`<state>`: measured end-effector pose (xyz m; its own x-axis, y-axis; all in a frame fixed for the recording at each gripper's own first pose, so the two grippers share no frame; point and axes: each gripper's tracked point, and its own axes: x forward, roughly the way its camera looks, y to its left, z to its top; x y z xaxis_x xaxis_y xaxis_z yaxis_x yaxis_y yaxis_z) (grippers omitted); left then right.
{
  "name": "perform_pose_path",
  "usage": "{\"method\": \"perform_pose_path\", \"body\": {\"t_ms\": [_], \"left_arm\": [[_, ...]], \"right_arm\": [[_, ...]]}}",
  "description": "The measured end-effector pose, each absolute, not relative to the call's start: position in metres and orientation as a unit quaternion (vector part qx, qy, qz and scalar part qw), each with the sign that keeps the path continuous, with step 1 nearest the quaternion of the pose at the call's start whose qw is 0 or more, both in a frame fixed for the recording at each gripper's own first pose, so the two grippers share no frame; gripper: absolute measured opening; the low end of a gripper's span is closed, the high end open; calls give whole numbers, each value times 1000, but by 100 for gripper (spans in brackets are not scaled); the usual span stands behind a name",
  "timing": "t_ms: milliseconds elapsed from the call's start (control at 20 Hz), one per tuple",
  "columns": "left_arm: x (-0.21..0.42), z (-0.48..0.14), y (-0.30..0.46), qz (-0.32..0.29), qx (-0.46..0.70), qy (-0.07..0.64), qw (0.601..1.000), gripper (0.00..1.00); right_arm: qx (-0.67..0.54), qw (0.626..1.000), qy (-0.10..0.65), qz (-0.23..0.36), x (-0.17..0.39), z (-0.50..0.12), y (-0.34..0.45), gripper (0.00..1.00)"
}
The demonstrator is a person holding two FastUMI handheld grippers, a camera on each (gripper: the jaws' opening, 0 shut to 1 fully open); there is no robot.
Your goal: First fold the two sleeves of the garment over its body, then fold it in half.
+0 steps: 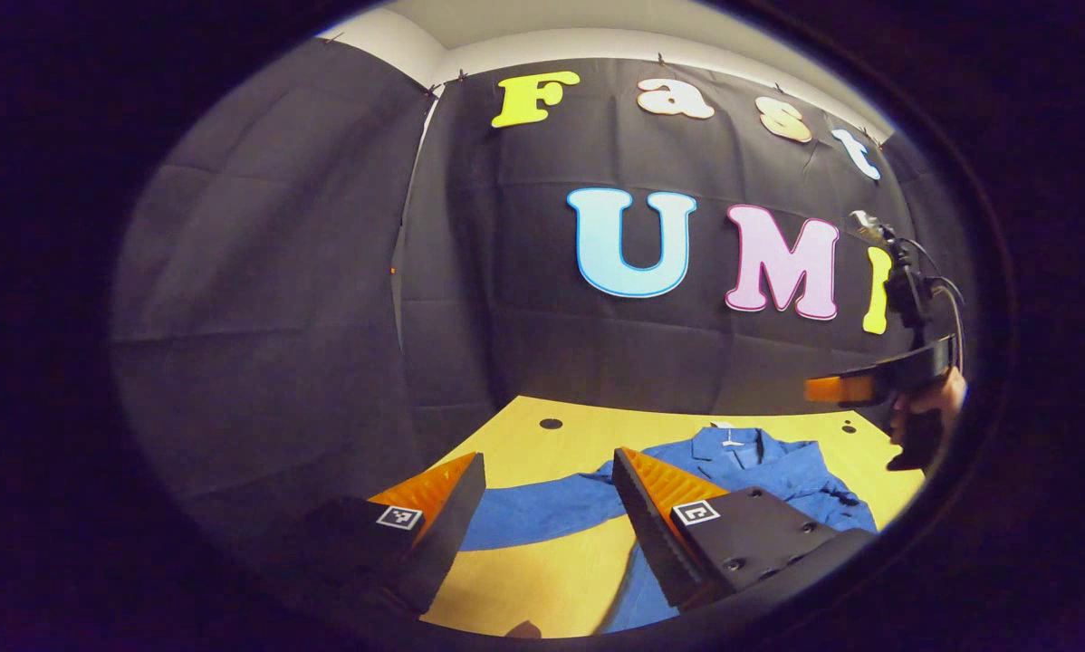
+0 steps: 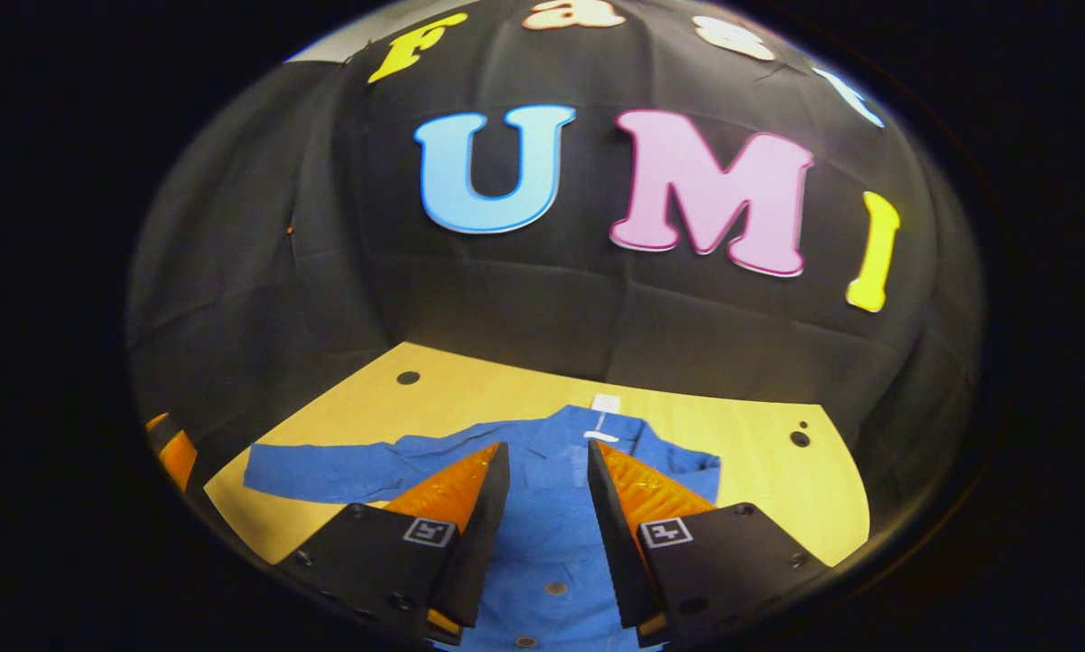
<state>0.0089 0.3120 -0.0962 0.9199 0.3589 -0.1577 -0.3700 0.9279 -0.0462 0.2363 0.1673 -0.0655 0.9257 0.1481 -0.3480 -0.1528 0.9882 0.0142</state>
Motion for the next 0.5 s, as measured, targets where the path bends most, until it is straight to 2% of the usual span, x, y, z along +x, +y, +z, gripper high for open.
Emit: {"method": "perform_pose_path", "body": {"t_ms": [50, 100, 300, 400, 450, 500], "left_arm": [[16, -107, 327, 194, -34, 78, 977, 83], [23, -118, 343, 205, -27, 90, 974, 83], [46, -159, 397, 234, -8, 137, 963, 83], [48, -183, 419, 253, -6, 165, 953, 83], [50, -199, 430, 261, -5, 188, 947, 80], [49, -212, 436, 265, -2, 213, 940, 87]], "right_arm": [[-9, 983, 168, 67, 227, -57, 150, 63], [-10, 986, 158, 59, 217, -48, 136, 59], [4, 992, 119, 45, 172, -15, 103, 59], [34, 991, 121, 34, 152, -9, 96, 59], [54, 990, 125, 28, 145, -7, 92, 59], [67, 989, 127, 20, 140, -7, 87, 59]]}}
